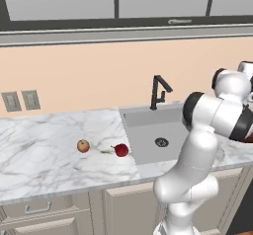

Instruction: There is a mixed pile of frozen fruits and vegetables on the counter. Locate all the frozen vegetables and place the items in a bowl on the counter. Take all the frozen fruits and defrost them in a running sink.

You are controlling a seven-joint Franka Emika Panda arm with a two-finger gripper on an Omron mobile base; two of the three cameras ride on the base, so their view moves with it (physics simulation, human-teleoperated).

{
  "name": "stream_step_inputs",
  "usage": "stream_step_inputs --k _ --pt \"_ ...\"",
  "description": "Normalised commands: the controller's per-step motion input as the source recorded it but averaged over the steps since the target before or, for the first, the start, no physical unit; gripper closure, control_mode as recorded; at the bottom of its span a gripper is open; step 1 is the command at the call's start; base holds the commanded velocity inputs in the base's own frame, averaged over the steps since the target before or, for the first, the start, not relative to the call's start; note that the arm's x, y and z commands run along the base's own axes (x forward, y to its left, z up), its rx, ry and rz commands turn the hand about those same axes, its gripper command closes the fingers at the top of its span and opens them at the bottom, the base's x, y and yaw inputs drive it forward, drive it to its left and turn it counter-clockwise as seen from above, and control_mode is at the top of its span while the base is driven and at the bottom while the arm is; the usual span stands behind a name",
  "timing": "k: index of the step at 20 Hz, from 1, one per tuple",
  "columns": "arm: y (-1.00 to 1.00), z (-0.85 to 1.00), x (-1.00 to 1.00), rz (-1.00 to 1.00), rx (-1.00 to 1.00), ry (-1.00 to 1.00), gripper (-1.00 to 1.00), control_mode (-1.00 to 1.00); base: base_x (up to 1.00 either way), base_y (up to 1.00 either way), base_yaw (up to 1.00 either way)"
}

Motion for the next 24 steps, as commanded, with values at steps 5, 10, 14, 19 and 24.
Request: stream_step_inputs --k 5,10,14,19,24 --pt "-0.53 -0.23 0.04 0.0 0.03 -0.01 1.0 -1.0 0.0 0.0 0.0" --pt "-0.27 -0.46 0.01 0.0 -0.06 0.0 1.0 -1.0 0.0 0.0 0.0" --pt "0.02 -0.44 0.03 0.0 -0.09 0.05 1.0 -1.0 0.0 0.0 0.0" --pt "0.03 -0.3 0.0 0.0 -0.02 0.09 1.0 -1.0 0.0 0.0 0.0" --pt "0.05 -0.21 0.0 0.0 -0.01 0.08 -1.0 -1.0 0.0 0.0 0.0"
